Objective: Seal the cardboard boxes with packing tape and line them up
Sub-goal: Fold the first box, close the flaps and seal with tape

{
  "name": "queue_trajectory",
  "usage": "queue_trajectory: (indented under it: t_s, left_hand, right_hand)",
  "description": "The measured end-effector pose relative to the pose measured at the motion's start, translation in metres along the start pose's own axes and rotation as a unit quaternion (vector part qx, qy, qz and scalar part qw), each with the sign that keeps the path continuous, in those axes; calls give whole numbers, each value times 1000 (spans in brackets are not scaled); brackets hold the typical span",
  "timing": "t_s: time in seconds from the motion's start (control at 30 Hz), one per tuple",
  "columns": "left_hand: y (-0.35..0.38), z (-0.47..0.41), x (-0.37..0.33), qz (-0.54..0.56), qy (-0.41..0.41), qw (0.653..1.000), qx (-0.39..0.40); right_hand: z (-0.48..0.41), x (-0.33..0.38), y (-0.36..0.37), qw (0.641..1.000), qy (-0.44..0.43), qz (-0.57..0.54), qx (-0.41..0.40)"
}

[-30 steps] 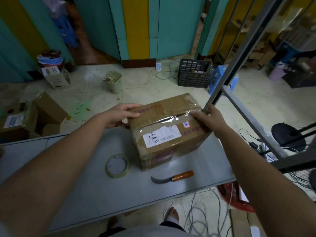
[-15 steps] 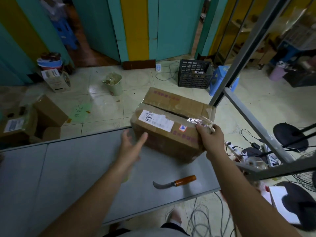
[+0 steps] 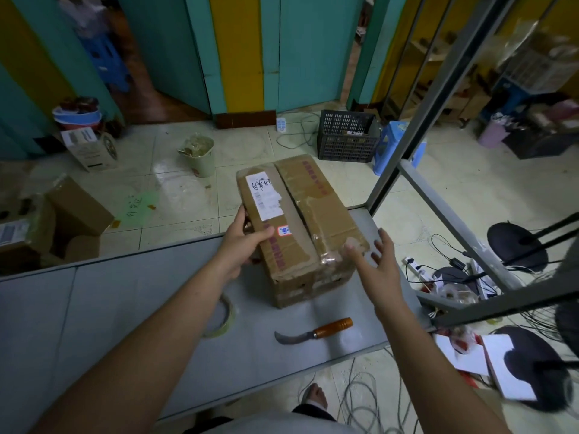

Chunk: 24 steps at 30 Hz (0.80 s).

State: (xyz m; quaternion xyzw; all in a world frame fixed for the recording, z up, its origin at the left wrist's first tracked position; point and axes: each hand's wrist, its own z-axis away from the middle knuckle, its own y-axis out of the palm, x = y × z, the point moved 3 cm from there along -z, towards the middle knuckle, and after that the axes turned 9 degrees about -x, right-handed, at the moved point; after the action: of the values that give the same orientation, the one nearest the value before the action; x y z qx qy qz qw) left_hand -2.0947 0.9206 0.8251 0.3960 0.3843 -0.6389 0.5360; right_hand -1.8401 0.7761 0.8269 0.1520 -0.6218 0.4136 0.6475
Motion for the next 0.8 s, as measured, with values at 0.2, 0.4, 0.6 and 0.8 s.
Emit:
queue_trajectory:
  t_s: [0.2, 0.4, 0.6, 0.8]
  left_hand:
    - [1, -8, -13, -17, 63, 998, 10]
    - [22, 8, 3, 25, 66, 997, -43]
    - [8, 13, 3, 54, 88, 991, -82]
    - [-64, 37, 82, -239, 109, 957, -126]
  right_hand:
    - [4, 5, 19, 994, -40, -32, 93]
    - [22, -2, 32, 997, -58, -17, 44]
    - [20, 0, 28, 998, -45, -5, 46]
    - [17, -4, 19, 998, -48, 5, 31]
